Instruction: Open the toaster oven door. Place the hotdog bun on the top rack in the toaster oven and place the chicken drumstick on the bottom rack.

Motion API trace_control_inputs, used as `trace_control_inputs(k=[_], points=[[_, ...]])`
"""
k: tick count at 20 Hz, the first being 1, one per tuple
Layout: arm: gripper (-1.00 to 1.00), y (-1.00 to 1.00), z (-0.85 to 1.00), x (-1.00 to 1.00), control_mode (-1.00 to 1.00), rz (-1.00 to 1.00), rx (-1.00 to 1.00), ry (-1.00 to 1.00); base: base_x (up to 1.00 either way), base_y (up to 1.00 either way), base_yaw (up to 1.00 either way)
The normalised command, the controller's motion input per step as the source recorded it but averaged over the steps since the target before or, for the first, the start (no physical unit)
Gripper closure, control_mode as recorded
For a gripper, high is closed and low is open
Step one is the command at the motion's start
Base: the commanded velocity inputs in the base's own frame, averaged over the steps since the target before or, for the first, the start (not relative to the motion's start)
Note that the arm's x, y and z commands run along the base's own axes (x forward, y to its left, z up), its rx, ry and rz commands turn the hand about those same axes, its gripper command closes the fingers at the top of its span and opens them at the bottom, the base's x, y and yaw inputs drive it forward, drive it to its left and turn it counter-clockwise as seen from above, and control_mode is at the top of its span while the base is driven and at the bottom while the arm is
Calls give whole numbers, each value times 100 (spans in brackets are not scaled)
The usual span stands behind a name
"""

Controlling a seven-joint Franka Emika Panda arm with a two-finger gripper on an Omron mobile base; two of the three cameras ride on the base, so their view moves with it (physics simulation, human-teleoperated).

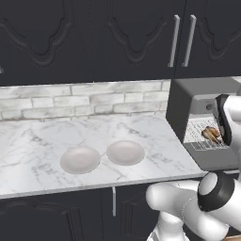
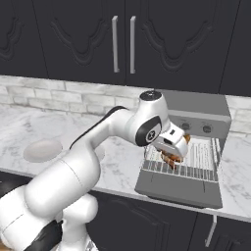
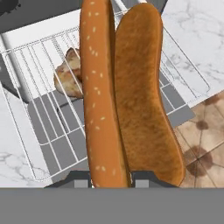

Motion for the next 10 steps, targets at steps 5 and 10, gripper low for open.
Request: trace_control_inputs(k=[5, 10], points=[[100, -14, -18, 16, -100, 5, 5, -3, 0, 0, 0], [100, -15, -16, 17, -100, 6, 4, -4, 0, 0, 0]])
